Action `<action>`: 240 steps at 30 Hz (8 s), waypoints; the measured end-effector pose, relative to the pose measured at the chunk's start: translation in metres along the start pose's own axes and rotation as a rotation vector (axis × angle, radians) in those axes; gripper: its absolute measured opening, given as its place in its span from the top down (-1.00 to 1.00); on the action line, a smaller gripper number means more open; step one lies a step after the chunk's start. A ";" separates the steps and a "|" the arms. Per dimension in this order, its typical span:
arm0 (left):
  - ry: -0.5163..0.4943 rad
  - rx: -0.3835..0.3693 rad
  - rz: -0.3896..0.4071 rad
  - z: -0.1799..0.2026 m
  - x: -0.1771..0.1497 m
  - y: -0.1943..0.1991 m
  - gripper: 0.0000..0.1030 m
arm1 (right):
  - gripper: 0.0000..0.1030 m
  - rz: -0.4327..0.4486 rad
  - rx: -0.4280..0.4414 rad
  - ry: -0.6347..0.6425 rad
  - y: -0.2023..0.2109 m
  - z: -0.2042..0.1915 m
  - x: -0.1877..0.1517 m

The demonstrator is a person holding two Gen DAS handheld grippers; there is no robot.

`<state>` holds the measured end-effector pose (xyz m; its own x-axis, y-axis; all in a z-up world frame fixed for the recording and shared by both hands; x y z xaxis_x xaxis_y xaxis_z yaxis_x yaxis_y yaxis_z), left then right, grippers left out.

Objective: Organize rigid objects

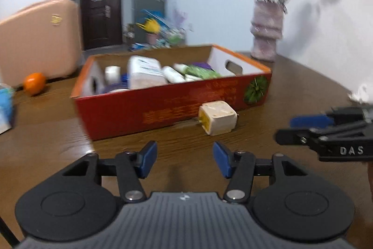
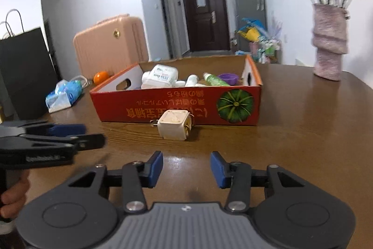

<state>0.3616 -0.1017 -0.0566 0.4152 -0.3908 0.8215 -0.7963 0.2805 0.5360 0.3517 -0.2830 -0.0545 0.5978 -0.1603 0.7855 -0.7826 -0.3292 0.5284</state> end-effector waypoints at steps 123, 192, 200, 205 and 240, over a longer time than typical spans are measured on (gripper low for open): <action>0.348 -0.270 -0.008 -0.034 -0.021 0.001 0.06 | 0.17 -0.135 0.323 -0.150 -0.056 -0.026 0.017; 0.112 0.350 0.120 -0.114 0.085 0.021 -1.00 | -0.93 0.259 -0.018 0.096 -0.025 -0.032 0.140; 0.120 0.372 0.186 -0.101 0.061 0.082 -1.00 | -0.97 0.289 0.006 0.083 0.021 -0.064 0.110; 0.114 0.386 0.200 -0.087 0.048 0.115 -1.00 | -0.99 0.321 0.002 0.074 0.053 -0.070 0.089; 0.057 0.310 0.200 0.033 -0.091 0.258 -1.00 | -1.00 0.197 0.014 0.096 0.201 -0.098 -0.149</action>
<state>0.1039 -0.0222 0.0007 0.2547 -0.3034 0.9182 -0.9560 0.0642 0.2863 0.0887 -0.2344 -0.0337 0.4137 -0.1336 0.9006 -0.8798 -0.3130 0.3577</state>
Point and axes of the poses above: each gripper's, at about its wrist camera, not at the fingertips, and y roughly against the way its jaws point, z to its right, x to its top, the point moved 6 cm from there along -y, roughly the way its jaws point, and after that the axes turned 14 degrees about -y, right-handed, at the moved point
